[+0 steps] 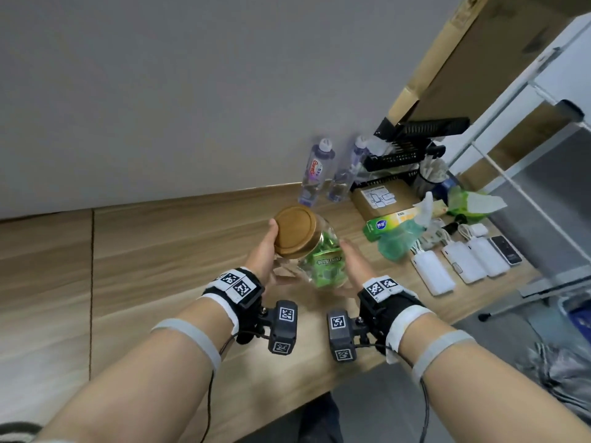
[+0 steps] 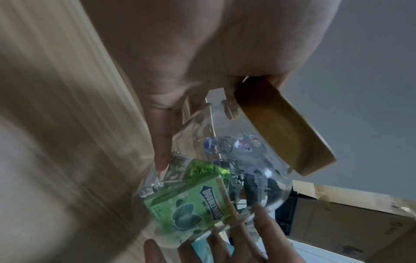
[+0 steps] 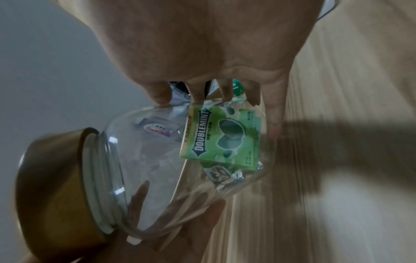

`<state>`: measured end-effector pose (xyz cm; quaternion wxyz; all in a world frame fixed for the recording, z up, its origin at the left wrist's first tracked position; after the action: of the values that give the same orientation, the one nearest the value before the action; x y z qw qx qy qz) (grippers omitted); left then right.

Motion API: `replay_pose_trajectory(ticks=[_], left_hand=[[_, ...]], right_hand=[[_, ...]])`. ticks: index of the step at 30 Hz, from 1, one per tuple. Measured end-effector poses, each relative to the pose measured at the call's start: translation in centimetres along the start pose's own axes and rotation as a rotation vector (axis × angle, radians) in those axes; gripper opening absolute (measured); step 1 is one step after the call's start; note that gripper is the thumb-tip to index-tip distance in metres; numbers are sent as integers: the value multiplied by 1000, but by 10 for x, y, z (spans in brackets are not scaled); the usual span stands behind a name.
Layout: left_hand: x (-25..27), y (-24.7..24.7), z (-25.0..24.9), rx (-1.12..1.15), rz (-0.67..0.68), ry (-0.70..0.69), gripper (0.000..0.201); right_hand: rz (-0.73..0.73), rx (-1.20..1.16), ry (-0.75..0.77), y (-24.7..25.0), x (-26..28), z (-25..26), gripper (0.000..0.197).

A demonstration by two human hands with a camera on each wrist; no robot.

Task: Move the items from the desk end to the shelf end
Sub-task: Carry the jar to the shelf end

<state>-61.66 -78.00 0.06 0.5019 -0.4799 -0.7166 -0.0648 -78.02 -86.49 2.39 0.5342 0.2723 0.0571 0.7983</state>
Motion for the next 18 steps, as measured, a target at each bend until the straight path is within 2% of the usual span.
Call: replay_pose_trajectory(ticks=[3, 7, 10, 15, 18], left_hand=[[-31, -32, -3, -22, -84, -32, 70], [-65, -78, -7, -65, -178, -35, 82], [-81, -104, -17, -111, -268, -62, 87], [-93, -140, -52, -238, -442, -143, 64], [-102, -151, -67, -288, -511, -206, 61]], right_hand=[[97, -168, -89, 21, -35, -21, 31], [219, -280, -156, 51, -78, -39, 37], [207, -334, -199, 74, -104, -49, 32], [216, -452, -238, 83, -138, -58, 35], [239, -532, -228, 80, -152, -57, 45]])
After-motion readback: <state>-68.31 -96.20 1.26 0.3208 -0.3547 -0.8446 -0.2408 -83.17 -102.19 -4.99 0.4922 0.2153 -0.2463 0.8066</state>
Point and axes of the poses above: each hand's wrist, its own x-axis away from the middle knuckle, its own y-axis out of the back of the hand, z = x × y, the point moved 8 cm from there along -x, towards the middle knuckle, and after that the axes turned 13 degrees about y, right-handed, at the moved point
